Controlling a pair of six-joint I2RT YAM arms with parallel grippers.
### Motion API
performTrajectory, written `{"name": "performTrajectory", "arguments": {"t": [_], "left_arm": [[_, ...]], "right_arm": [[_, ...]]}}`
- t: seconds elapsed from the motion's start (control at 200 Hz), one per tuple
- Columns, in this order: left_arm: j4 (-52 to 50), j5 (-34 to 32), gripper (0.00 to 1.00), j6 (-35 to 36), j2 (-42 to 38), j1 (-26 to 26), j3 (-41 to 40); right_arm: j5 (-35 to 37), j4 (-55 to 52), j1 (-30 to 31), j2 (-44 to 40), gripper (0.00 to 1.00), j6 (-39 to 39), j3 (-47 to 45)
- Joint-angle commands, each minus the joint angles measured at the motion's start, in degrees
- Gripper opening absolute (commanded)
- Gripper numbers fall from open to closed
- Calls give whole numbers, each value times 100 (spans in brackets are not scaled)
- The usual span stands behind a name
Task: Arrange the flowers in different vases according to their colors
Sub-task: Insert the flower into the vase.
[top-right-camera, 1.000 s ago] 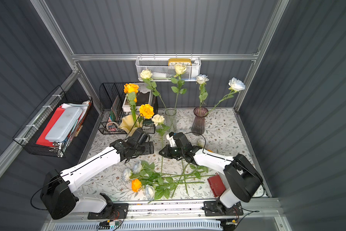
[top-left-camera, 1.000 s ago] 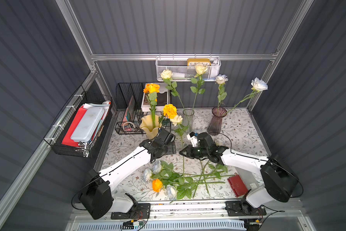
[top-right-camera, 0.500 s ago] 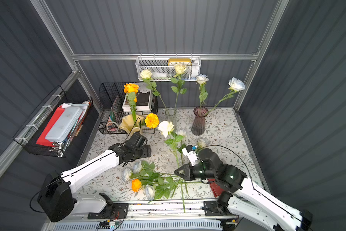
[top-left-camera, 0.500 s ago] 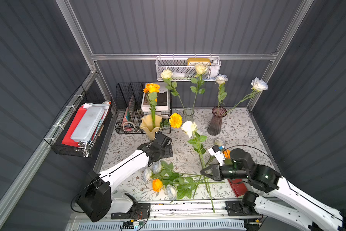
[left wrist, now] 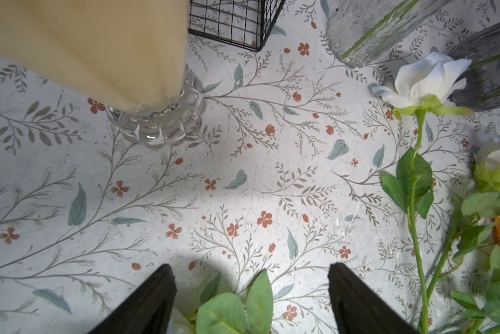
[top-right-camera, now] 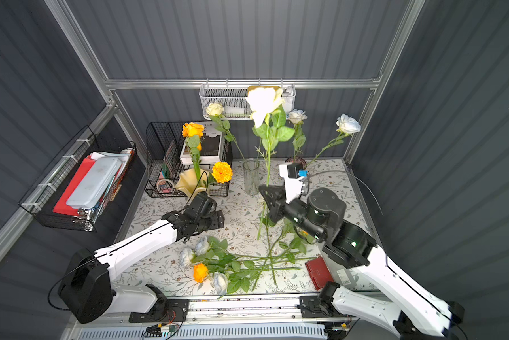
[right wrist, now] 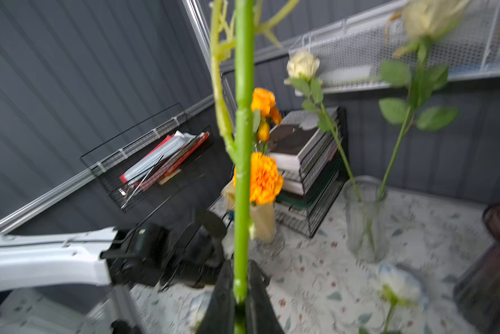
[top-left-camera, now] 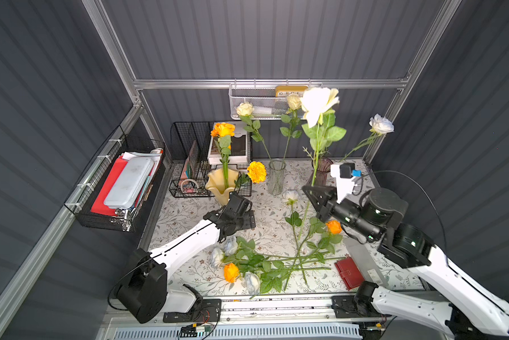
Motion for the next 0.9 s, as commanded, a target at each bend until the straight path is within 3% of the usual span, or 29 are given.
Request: {"name": "performTrajectory", "arguments": {"t": [0.0, 0.12, 0.35, 0.57, 0.896], "left_arm": [[181, 60, 87, 136, 24, 50, -111], [257, 83, 87, 154, -6, 73, -169], [274, 187, 87, 176, -86, 104, -223], [257, 257, 87, 115, -112, 110, -281], [387, 257, 87, 153, -1, 113, -318]], "right_arm": [[986, 2064, -79, 991, 0, -1726, 493], [877, 2816, -552, 2154, 0, -1881, 1076], [704, 3071, -1297, 3675, 0, -1971, 2284], [439, 3039, -1747, 4524, 0, -1686, 2967], [295, 3366, -1842, 5247, 0, -1369, 2829]]}}
